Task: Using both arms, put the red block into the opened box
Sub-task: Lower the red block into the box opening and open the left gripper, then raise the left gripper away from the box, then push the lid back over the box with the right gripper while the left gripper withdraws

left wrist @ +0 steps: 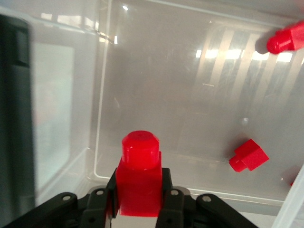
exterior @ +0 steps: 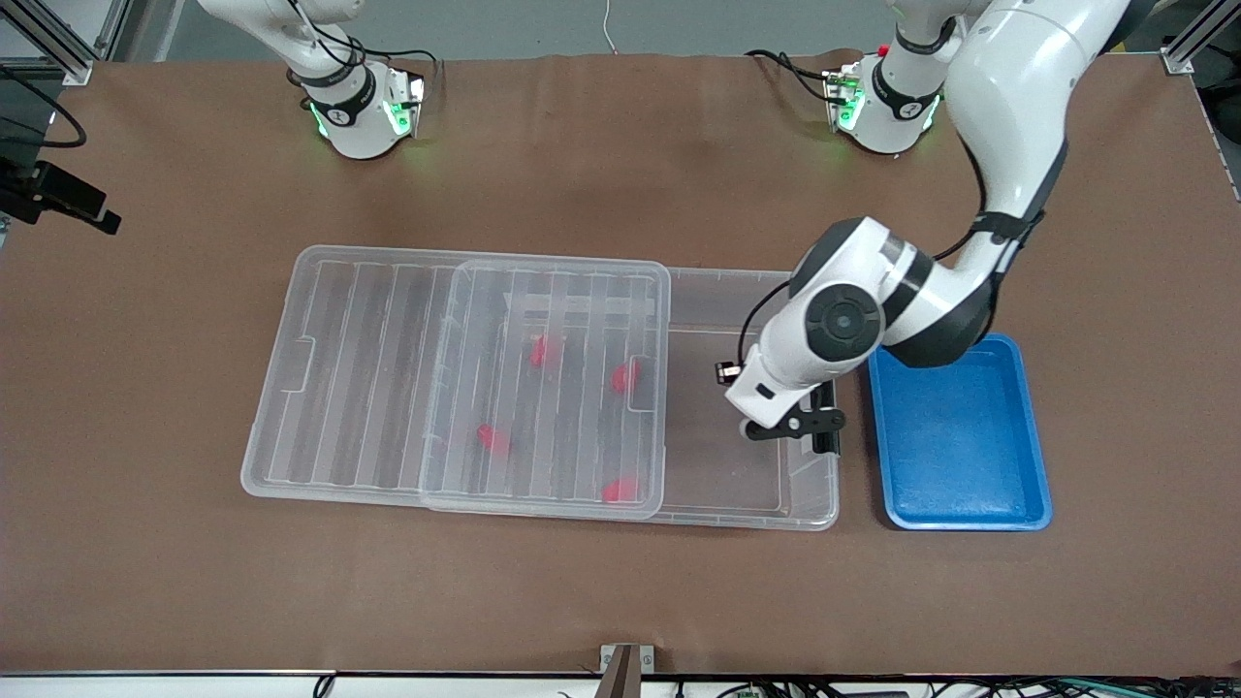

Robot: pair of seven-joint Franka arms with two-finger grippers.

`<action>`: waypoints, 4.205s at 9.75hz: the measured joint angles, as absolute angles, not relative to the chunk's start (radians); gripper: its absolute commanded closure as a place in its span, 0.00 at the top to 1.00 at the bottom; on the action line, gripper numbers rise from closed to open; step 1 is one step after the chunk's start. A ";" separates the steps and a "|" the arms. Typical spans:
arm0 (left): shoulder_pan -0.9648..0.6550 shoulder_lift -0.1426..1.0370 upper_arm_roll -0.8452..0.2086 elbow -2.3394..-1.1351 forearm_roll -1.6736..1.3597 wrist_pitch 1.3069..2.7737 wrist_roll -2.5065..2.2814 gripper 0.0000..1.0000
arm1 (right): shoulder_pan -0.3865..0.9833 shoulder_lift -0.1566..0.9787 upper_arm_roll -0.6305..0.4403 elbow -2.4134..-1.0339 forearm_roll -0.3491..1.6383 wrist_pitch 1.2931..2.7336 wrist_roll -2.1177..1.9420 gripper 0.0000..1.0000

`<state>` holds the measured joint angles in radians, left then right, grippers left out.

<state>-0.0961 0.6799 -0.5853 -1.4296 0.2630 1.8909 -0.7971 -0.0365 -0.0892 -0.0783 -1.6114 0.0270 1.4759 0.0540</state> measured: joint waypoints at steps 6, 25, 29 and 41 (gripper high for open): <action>-0.137 0.819 -0.585 -1.435 0.384 1.964 -0.838 0.01 | -0.043 -0.089 -0.075 -1.589 0.027 1.478 0.049 1.00; -0.123 0.693 -0.574 -1.401 0.411 1.963 -0.838 1.00 | -0.054 -0.064 -0.076 -1.595 0.027 1.481 -0.001 0.17; -0.027 0.435 -0.573 -1.394 0.397 1.829 -0.753 1.00 | -0.086 0.109 -0.077 -1.714 0.032 1.740 -0.251 0.00; 0.239 0.112 -0.380 -1.325 0.052 1.371 -0.082 1.00 | -0.057 0.356 0.071 -1.768 0.140 1.960 -0.276 0.00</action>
